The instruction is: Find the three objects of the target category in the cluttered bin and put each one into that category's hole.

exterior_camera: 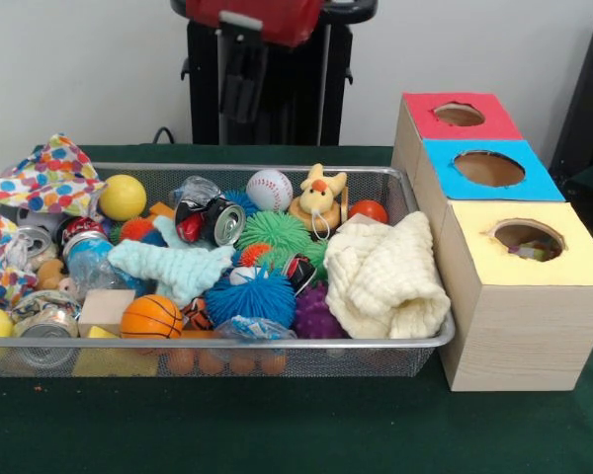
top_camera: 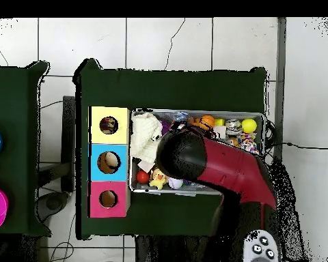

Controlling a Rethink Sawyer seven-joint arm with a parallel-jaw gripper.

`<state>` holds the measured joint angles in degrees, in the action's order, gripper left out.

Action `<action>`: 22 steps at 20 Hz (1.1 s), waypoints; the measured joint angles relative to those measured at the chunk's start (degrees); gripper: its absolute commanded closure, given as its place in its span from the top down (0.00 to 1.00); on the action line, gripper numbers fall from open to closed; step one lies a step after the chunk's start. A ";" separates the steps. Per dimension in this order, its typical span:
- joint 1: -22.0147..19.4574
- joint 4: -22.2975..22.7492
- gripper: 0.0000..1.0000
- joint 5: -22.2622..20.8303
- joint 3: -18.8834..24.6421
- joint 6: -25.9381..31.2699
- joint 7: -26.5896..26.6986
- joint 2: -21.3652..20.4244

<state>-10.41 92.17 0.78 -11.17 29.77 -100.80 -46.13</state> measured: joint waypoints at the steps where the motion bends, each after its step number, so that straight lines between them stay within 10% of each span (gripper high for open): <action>1: -0.97 0.27 0.00 -0.85 0.68 -0.52 0.00 -0.01; 22: -17.90 2.46 0.00 -17.71 14.53 -2.74 0.00 0.32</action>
<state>-28.31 94.64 -16.93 3.36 27.03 -100.80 -45.81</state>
